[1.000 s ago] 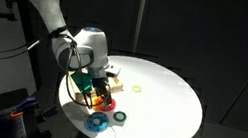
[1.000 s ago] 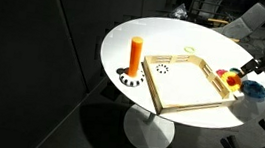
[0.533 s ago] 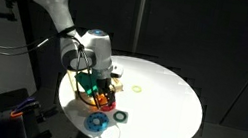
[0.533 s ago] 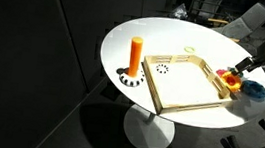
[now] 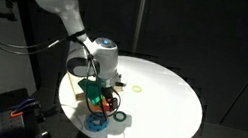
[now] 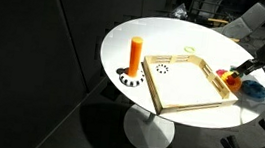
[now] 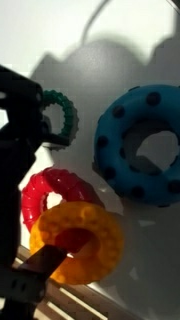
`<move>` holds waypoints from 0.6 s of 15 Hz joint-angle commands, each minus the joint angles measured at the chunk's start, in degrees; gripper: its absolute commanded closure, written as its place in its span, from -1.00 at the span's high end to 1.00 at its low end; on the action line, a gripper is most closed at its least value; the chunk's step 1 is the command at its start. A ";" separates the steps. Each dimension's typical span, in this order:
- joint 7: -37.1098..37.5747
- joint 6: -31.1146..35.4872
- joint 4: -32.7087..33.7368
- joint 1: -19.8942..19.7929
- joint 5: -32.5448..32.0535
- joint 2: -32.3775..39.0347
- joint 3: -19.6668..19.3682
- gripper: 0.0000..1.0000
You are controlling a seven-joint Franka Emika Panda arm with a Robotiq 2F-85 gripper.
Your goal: Put the yellow circle on the wooden tray
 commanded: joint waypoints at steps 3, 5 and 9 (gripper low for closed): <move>-5.52 -3.19 2.53 -4.75 2.08 2.40 3.34 1.00; -5.48 -3.37 2.91 -4.51 1.68 2.91 3.20 1.00; -4.35 -3.72 3.57 -2.93 0.90 3.50 2.59 0.13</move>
